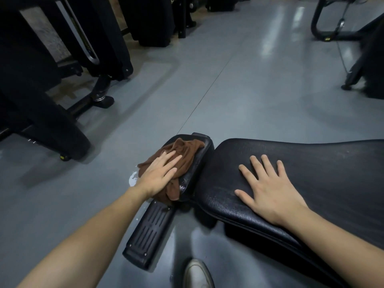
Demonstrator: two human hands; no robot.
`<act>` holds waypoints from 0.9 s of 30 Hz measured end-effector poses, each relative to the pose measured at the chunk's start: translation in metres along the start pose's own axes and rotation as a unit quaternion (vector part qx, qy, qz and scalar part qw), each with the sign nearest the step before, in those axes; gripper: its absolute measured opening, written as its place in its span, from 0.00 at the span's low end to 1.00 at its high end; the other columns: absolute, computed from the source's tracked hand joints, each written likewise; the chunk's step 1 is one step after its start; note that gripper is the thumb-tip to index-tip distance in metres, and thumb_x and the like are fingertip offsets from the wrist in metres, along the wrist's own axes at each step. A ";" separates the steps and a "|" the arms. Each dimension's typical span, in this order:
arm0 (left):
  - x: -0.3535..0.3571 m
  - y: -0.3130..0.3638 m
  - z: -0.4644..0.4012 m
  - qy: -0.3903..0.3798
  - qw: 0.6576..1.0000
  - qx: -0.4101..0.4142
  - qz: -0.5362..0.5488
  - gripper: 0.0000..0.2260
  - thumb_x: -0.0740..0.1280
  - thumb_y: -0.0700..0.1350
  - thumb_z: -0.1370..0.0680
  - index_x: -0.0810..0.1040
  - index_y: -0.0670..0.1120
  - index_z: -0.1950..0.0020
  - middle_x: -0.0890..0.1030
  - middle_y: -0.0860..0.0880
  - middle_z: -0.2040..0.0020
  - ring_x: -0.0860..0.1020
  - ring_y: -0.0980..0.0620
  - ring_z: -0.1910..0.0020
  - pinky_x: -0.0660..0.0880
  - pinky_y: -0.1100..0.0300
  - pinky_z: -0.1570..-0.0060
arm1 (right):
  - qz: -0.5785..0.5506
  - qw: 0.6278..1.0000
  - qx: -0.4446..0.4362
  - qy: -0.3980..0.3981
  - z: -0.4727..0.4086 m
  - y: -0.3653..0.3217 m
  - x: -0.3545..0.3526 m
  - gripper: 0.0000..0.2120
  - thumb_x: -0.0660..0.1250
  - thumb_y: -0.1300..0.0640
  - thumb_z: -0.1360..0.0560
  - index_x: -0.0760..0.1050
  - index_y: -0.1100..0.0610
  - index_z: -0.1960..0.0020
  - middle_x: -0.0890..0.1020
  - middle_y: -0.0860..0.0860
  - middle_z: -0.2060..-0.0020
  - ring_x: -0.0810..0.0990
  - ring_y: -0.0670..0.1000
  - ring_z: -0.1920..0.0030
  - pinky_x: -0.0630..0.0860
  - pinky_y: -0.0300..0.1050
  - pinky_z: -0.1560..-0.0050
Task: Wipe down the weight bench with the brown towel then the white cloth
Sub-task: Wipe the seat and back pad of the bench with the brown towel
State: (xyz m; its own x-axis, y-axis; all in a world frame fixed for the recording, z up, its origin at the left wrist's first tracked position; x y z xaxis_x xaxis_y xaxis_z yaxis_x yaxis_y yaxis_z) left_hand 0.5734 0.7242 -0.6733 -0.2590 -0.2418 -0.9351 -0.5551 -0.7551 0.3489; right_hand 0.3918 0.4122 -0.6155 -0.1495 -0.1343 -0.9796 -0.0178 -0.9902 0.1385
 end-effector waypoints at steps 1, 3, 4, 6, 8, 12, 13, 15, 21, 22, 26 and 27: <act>0.002 0.001 0.000 0.005 1.000 0.003 0.002 0.24 0.41 0.66 0.20 0.53 0.69 0.23 0.52 0.63 0.20 0.45 0.55 0.19 0.46 0.53 0.21 | -0.001 1.000 -0.001 0.001 0.000 0.000 -0.001 0.40 0.40 0.29 0.22 0.63 0.52 0.21 0.63 0.61 0.22 0.58 0.66 0.22 0.57 0.70 0.26; 0.004 0.004 0.000 0.002 1.000 0.010 0.003 0.22 0.41 0.66 0.20 0.51 0.71 0.25 0.49 0.66 0.21 0.44 0.58 0.20 0.45 0.54 0.21 | -0.003 1.000 -0.005 0.004 -0.001 0.000 -0.001 0.40 0.40 0.29 0.22 0.62 0.52 0.20 0.62 0.60 0.21 0.57 0.65 0.21 0.56 0.70 0.26; 0.004 0.008 0.000 0.001 1.000 0.016 0.004 0.22 0.41 0.66 0.20 0.51 0.71 0.25 0.49 0.67 0.21 0.43 0.60 0.21 0.45 0.55 0.21 | -0.002 1.000 -0.007 0.002 -0.001 0.000 -0.001 0.41 0.39 0.29 0.22 0.60 0.51 0.19 0.60 0.60 0.21 0.55 0.65 0.21 0.54 0.69 0.25; 0.006 0.020 -0.001 0.004 0.999 0.036 0.007 0.22 0.41 0.65 0.19 0.51 0.71 0.24 0.49 0.67 0.21 0.44 0.60 0.21 0.45 0.55 0.21 | 0.001 1.000 -0.010 0.005 0.000 0.001 -0.001 0.41 0.37 0.29 0.23 0.57 0.51 0.19 0.57 0.60 0.20 0.53 0.64 0.20 0.52 0.69 0.24; 0.009 0.031 -0.003 -0.005 0.998 0.061 -0.003 0.22 0.42 0.65 0.19 0.51 0.71 0.23 0.49 0.66 0.20 0.45 0.56 0.20 0.45 0.55 0.21 | 0.005 1.000 -0.009 0.007 0.000 0.001 -0.002 0.41 0.37 0.29 0.23 0.58 0.51 0.19 0.58 0.60 0.20 0.53 0.65 0.20 0.53 0.69 0.24; 0.010 0.038 -0.025 -0.021 0.998 0.058 0.003 0.24 0.44 0.67 0.20 0.50 0.72 0.23 0.49 0.65 0.19 0.46 0.53 0.19 0.45 0.51 0.21 | 0.013 1.000 -0.007 -0.004 -0.003 0.000 0.001 0.41 0.36 0.29 0.23 0.58 0.51 0.19 0.59 0.61 0.21 0.55 0.65 0.21 0.54 0.69 0.25; 0.008 0.038 -0.034 -0.023 0.999 0.043 0.018 0.24 0.44 0.68 0.20 0.52 0.71 0.23 0.49 0.65 0.19 0.46 0.54 0.19 0.45 0.51 0.21 | 0.011 1.000 -0.007 -0.002 -0.003 0.000 0.001 0.41 0.37 0.29 0.23 0.60 0.52 0.19 0.60 0.61 0.21 0.56 0.65 0.21 0.55 0.69 0.25; 0.006 0.040 -0.052 -0.022 0.999 0.003 0.036 0.23 0.46 0.66 0.18 0.53 0.68 0.22 0.50 0.63 0.19 0.45 0.55 0.19 0.44 0.51 0.21 | 0.006 1.000 -0.006 0.001 -0.002 0.000 0.000 0.41 0.38 0.30 0.22 0.63 0.53 0.21 0.63 0.62 0.22 0.59 0.66 0.22 0.58 0.70 0.26; 0.001 0.033 -0.091 -0.004 0.998 -0.063 0.026 0.21 0.47 0.59 0.14 0.54 0.64 0.20 0.51 0.61 0.18 0.46 0.56 0.19 0.44 0.54 0.21 | -0.002 1.000 -0.009 -0.001 -0.003 0.001 0.001 0.41 0.39 0.29 0.22 0.60 0.51 0.20 0.60 0.61 0.21 0.56 0.64 0.21 0.55 0.68 0.25; 0.002 0.030 -0.095 -0.001 0.997 -0.074 0.025 0.21 0.47 0.59 0.15 0.54 0.64 0.20 0.51 0.61 0.18 0.46 0.56 0.19 0.44 0.53 0.21 | -0.005 1.000 -0.008 -0.002 -0.003 0.001 0.001 0.41 0.38 0.29 0.23 0.59 0.51 0.19 0.59 0.61 0.21 0.54 0.64 0.20 0.54 0.68 0.24; 0.008 0.026 -0.095 0.033 0.989 -0.144 0.033 0.22 0.46 0.62 0.16 0.56 0.64 0.21 0.51 0.60 0.18 0.47 0.56 0.19 0.46 0.51 0.21 | -0.017 1.000 -0.012 -0.009 -0.003 0.001 -0.001 0.41 0.36 0.29 0.24 0.54 0.50 0.18 0.54 0.59 0.19 0.48 0.63 0.19 0.48 0.66 0.23; 0.009 0.027 -0.092 0.036 0.986 -0.159 0.036 0.23 0.46 0.62 0.16 0.56 0.64 0.21 0.51 0.59 0.18 0.46 0.56 0.19 0.45 0.51 0.21 | -0.022 1.000 -0.011 -0.008 -0.003 0.001 -0.003 0.41 0.36 0.29 0.24 0.54 0.50 0.18 0.54 0.60 0.19 0.48 0.63 0.19 0.48 0.67 0.23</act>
State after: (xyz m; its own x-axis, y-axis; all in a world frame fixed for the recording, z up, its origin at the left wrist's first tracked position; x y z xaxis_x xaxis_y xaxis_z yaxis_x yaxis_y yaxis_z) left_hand 0.6286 0.6456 -0.6778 -0.2261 -0.3347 -0.9148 -0.2590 -0.8846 0.3877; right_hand 0.3947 0.4117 -0.6132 -0.1649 -0.0902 -0.9822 -0.0029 -0.9958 0.0920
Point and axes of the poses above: each hand's wrist, its own z-axis away from the middle knuckle, its own x-axis out of the palm, y = z × x, the point moved 1 cm from there along -z, towards the middle knuckle
